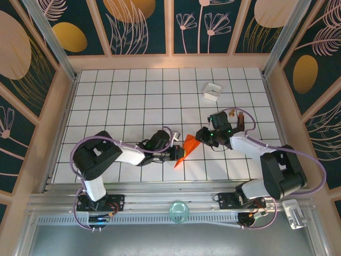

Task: Fold a paper plane with a square sheet of paper (pick it up from the middle)
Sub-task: Fold the wing for the fifth time at the center of the table.

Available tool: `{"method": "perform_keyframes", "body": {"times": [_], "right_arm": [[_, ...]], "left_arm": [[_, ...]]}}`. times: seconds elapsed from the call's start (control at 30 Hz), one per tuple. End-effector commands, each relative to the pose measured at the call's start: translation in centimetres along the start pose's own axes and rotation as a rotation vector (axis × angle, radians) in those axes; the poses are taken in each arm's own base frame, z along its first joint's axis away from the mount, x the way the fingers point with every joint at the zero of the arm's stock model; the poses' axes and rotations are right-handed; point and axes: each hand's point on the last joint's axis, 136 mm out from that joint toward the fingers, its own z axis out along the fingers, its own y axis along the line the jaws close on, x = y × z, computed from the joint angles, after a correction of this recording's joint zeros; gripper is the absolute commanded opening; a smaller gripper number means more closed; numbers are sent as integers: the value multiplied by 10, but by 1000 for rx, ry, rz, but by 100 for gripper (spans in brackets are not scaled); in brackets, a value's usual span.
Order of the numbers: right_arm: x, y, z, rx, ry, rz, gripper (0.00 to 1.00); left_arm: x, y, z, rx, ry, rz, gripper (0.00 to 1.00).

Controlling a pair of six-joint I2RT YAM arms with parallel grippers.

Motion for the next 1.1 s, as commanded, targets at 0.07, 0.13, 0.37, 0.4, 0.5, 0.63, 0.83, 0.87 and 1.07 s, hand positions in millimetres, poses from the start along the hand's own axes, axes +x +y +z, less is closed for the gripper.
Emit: {"method": "perform_keyframes", "body": {"times": [0.07,0.13,0.37,0.4,0.5,0.63,0.83,0.87,1.07], "right_arm": [[-1,-7,-1,34,-14,-43,27],[-1,-7,-3,40,-17,-54,27],[3,-23,-1,112,-6,-46,27],[4,-24,-1,116,-4,-39,27],[4,-30,-2,135,-13,-14,25],[0,-36,-4,142,-41,11,22],[-10,-2,-24,-23,-104,-43,31],[-11,3,-28,-48,-113,-50,32],[-8,0,-32,-61,-112,-46,35]], "left_arm": [[2,-1,4,42,21,-40,0],[2,-1,4,49,25,-49,0],[3,1,8,41,51,-89,0],[3,1,8,41,51,-99,0],[3,1,8,43,50,-126,0],[1,2,8,38,39,-149,0],[-1,4,8,17,34,-155,0],[-1,4,8,15,36,-156,0],[-3,-4,8,57,32,-214,0]]}}
